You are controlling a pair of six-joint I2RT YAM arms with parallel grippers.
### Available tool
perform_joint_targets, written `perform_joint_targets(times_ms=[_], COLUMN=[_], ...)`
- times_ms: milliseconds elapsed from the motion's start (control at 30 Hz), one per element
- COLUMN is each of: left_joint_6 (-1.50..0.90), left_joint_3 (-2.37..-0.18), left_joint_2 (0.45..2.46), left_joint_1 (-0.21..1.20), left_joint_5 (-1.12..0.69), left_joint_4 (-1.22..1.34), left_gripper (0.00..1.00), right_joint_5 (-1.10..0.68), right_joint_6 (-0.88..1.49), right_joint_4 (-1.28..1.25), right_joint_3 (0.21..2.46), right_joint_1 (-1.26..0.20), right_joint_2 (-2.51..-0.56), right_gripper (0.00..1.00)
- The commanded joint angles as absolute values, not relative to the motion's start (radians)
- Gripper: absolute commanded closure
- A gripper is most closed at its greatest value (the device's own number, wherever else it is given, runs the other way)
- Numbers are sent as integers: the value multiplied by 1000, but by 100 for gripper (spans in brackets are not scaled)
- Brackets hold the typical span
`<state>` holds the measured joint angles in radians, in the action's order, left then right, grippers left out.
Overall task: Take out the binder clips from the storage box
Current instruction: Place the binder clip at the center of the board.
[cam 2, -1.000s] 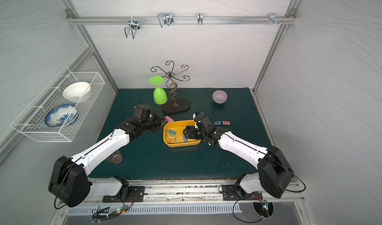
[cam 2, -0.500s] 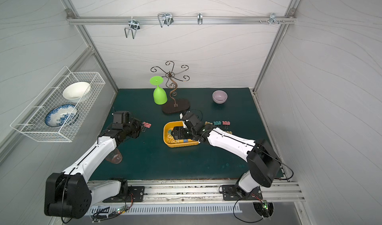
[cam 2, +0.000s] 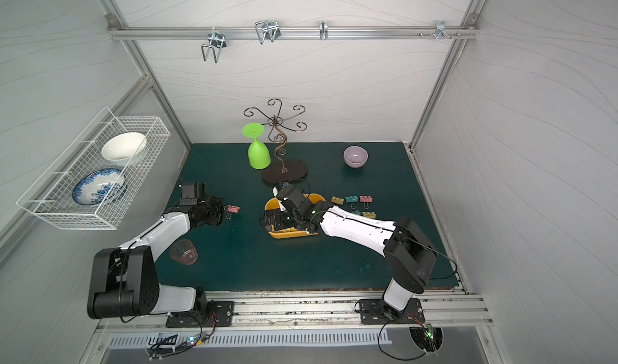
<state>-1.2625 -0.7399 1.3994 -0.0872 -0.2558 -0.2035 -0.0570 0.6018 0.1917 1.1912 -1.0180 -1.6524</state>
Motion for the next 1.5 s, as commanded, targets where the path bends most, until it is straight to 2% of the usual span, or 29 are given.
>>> perform_joint_targets(times_ms=[0, 500, 700, 733, 767, 967, 1167, 1467], left_joint_6=[-1279, -1303, -1290, -1285, -1285, -1287, -1240, -1193], left_joint_3=[-735, -681, -670, -666, -659, -637, -682, -872], left_joint_2=[1421, 1447, 1409, 1393, 1377, 1273, 1160, 1201], left_joint_1=[-92, -95, -82, -82, -82, -71, 0, 314], left_joint_5=[-273, -250, -227, -223, -216, -195, -138, -63], left_joint_4=[-150, -104, -133, -145, -159, -226, -311, -394], left_gripper=[100, 100, 96, 91, 79, 52, 53, 61], right_joint_5=[-37, 12, 246, 278, 306, 411, 475, 419], right_joint_6=[576, 582, 625, 627, 628, 615, 633, 721], right_joint_4=[170, 176, 234, 232, 230, 204, 204, 220], right_joint_3=[1218, 1218, 1179, 1163, 1148, 1072, 1026, 979], right_joint_1=[-1031, -1044, -1057, -1058, -1058, -1058, -1057, -996], right_joint_2=[-1678, -1699, -1625, -1603, -1580, -1475, -1414, -1385], right_gripper=[1, 1, 1, 1, 1, 1, 1, 1])
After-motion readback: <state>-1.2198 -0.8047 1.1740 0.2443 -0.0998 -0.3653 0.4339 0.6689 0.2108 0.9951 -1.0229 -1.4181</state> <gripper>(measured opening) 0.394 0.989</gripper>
